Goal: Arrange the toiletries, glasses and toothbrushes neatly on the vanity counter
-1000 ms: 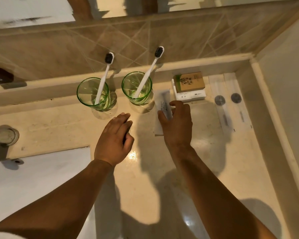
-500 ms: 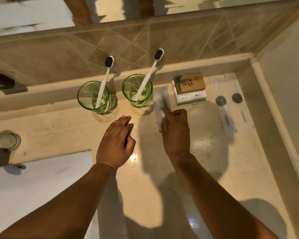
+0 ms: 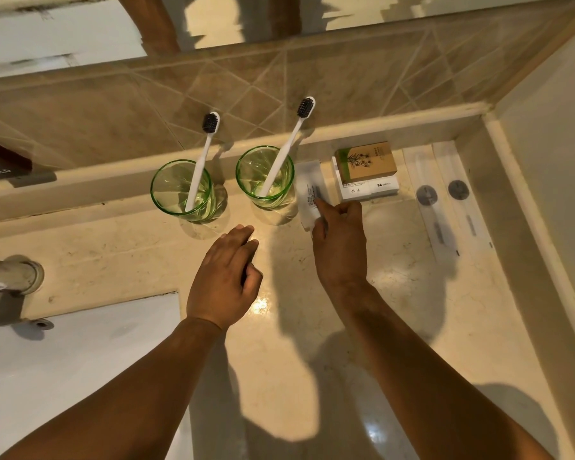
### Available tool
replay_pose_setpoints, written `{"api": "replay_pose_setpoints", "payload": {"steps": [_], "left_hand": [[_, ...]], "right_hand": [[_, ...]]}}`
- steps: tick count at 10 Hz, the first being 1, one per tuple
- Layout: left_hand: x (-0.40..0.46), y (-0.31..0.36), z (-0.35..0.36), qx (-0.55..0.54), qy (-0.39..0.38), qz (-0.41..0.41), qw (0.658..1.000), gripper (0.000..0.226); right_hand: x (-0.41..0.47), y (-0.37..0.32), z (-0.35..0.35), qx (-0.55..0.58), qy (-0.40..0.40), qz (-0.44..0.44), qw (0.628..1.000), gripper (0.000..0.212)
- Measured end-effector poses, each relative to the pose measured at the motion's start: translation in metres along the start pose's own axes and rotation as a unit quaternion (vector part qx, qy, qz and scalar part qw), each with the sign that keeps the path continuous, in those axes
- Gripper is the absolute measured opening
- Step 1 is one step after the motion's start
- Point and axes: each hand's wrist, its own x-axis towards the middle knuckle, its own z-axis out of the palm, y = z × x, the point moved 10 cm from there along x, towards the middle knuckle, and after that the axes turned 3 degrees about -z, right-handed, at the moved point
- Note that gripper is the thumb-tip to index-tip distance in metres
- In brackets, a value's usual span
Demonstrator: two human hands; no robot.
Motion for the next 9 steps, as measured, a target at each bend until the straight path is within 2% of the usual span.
{"api": "replay_pose_setpoints", "payload": {"steps": [2, 5, 7, 8, 9], "left_hand": [[0.000, 0.001, -0.001, 0.004, 0.003, 0.007, 1.000, 0.039], [-0.004, 0.002, -0.001, -0.004, 0.020, 0.012, 1.000, 0.039], [-0.006, 0.002, -0.001, -0.011, 0.024, 0.019, 0.999, 0.038], [-0.008, -0.001, 0.000, -0.006, 0.031, 0.023, 0.999, 0.037], [-0.002, 0.000, -0.004, -0.017, 0.015, 0.003, 1.000, 0.036]], "right_hand": [[0.002, -0.001, 0.000, 0.000, 0.010, -0.016, 1.000, 0.044], [0.000, 0.002, 0.000, 0.035, 0.007, -0.004, 0.999, 0.035], [-0.020, 0.007, -0.015, 0.063, 0.005, -0.008, 0.998, 0.040], [-0.033, 0.011, -0.022, 0.041, -0.006, -0.046, 0.998, 0.043], [-0.055, 0.007, -0.034, -0.081, -0.046, -0.126, 0.988, 0.047]]}}
